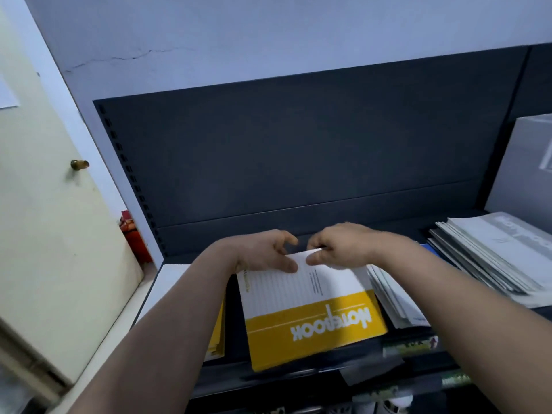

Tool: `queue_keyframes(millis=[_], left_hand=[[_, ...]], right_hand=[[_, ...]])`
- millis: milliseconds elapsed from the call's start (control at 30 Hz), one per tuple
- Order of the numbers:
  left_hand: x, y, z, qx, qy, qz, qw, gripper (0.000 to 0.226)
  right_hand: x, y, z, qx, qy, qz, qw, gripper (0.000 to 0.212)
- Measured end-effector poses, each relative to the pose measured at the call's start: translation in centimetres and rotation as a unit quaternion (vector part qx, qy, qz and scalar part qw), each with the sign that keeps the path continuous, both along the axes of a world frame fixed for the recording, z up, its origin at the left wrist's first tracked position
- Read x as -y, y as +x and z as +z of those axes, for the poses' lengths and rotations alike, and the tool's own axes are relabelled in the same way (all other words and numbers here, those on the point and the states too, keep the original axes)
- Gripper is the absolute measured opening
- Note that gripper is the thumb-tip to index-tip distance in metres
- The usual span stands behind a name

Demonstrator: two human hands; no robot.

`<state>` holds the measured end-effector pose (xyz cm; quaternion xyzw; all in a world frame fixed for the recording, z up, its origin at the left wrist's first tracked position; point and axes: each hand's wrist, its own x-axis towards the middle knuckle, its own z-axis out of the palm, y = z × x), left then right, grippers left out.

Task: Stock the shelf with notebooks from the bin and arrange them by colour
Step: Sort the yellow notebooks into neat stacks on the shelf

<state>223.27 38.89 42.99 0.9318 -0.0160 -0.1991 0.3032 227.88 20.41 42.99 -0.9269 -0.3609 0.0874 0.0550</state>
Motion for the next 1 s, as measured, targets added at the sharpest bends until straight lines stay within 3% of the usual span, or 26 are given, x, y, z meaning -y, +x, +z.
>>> queue_keyframes(millis=[67, 167, 267, 367, 433, 533, 633, 733, 867, 1000], left_hand=[[0.0, 0.6, 0.1, 0.033, 0.025, 0.020, 0.999, 0.068], [-1.0, 1.0, 0.3, 0.190, 0.061, 0.135, 0.971, 0.068], [-2.1, 0.8, -0.3, 0.293, -0.003, 0.247, 0.924, 0.080], [-1.6, 0.3, -1.7, 0.255, -0.177, 0.351, 0.884, 0.086], [-0.7, -0.2, -2.8, 0.180, -0.282, 0.390, 0.858, 0.086], [1.0, -0.7, -4.1, 0.067, -0.393, 0.347, 0.849, 0.054], [2.0, -0.7, -4.5, 0.112, -0.335, 0.344, 0.870, 0.027], [2.0, -0.5, -4.5, 0.151, -0.272, 0.357, 0.881, 0.021], [1.3, -0.4, -4.4, 0.096, -0.262, 0.373, 0.885, 0.015], [1.6, 0.2, -5.9, 0.051, -0.214, 0.393, 0.893, 0.019]], right_hand=[[0.2, 0.4, -0.8, -0.012, 0.042, -0.004, 0.999, 0.022], [1.0, 1.6, -2.7, -0.058, 0.144, -0.064, 0.986, 0.026], [1.8, 2.6, -4.5, -0.143, 0.287, -0.156, 0.934, 0.033], [1.8, 3.0, -5.6, -0.197, 0.408, -0.237, 0.859, 0.034], [1.5, 3.0, -6.1, -0.225, 0.461, -0.284, 0.810, 0.032], [0.8, 2.9, -6.8, -0.262, 0.471, -0.338, 0.771, 0.035], [0.5, 2.4, -7.3, -0.251, 0.458, -0.356, 0.775, 0.037], [0.8, 1.6, -6.9, -0.227, 0.447, -0.286, 0.816, 0.029], [1.7, 0.7, -6.3, -0.248, 0.414, -0.211, 0.850, 0.031], [2.2, -0.2, -8.1, -0.284, 0.353, -0.213, 0.866, 0.026]])
